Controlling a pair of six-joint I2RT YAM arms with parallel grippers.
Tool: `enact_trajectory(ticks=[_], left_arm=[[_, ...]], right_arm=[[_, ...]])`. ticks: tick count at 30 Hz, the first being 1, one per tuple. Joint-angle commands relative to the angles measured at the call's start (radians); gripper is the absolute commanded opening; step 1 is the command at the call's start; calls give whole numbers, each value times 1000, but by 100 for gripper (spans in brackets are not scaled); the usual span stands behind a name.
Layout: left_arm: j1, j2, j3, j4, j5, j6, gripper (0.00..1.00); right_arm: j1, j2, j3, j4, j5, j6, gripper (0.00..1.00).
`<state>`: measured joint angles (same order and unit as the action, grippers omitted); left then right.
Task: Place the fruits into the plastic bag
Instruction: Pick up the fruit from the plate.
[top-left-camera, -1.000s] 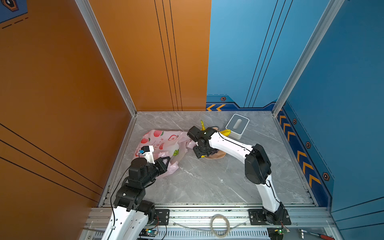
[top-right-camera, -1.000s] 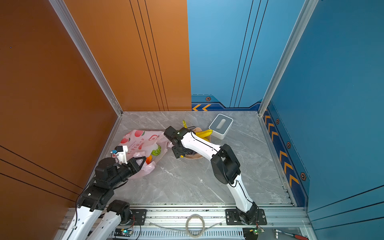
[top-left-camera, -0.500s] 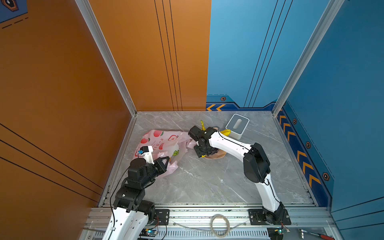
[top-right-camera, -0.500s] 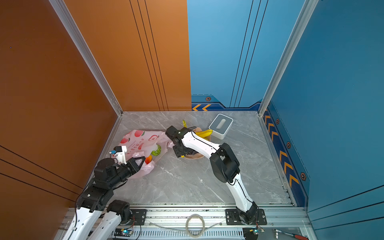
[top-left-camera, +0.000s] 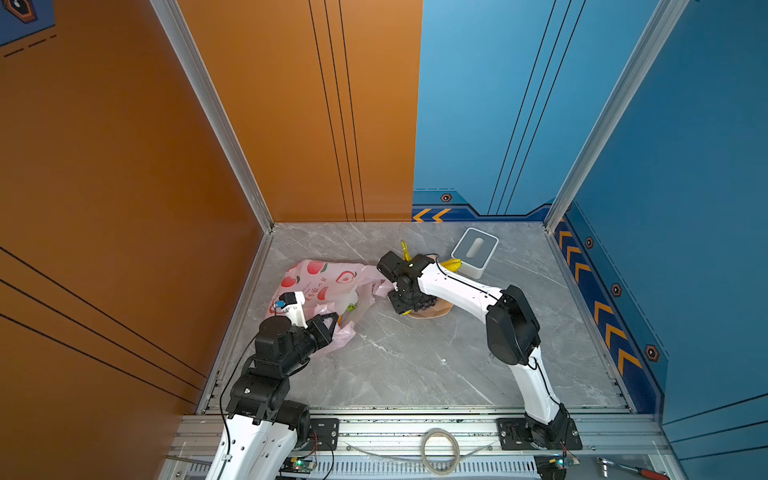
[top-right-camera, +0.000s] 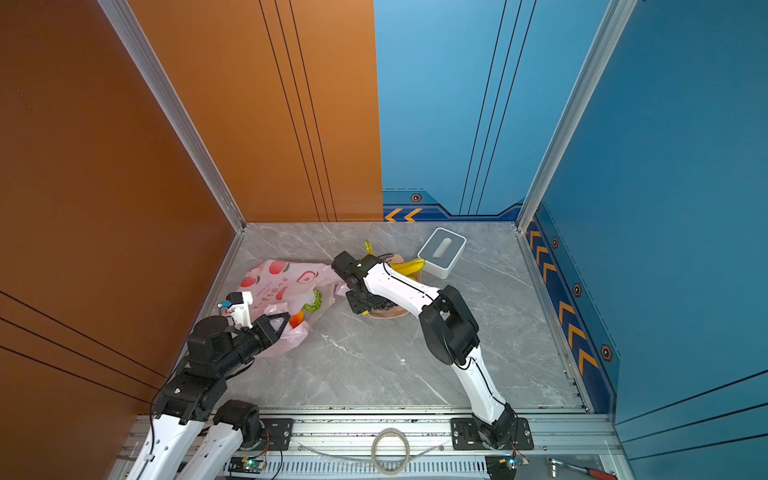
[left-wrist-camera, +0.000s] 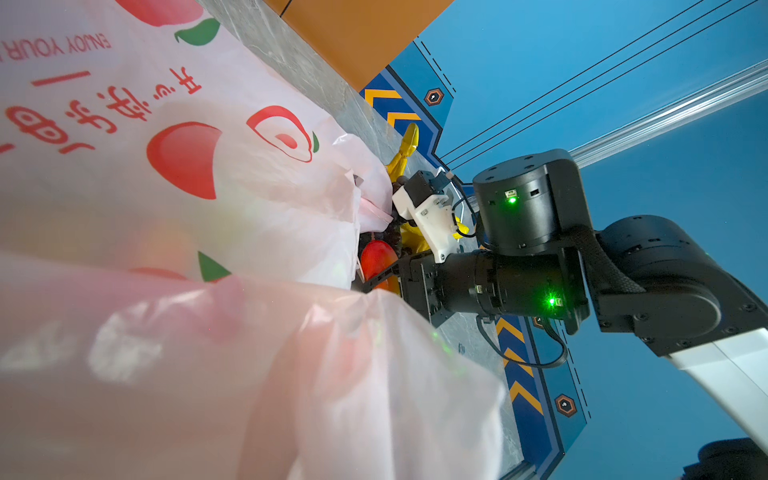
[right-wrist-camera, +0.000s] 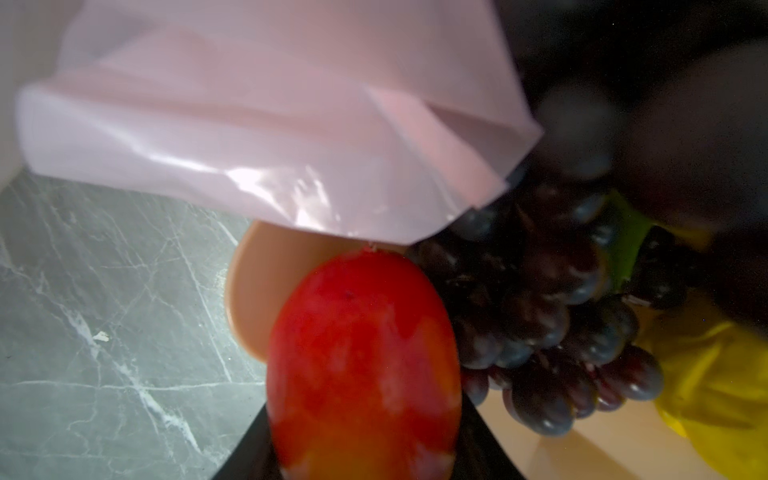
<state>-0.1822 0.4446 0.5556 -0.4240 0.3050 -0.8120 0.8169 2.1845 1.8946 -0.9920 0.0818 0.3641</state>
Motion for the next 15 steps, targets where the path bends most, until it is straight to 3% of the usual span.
enact_trajectory(ticks=[1,15], left_arm=[[9,-8,-15,-19,27,13,0],[11,8,-20,10,36,4,0]], right_arm=[[-9,-19,-23,3,24,14,31],[-9,-149,-55,1,36,24,31]])
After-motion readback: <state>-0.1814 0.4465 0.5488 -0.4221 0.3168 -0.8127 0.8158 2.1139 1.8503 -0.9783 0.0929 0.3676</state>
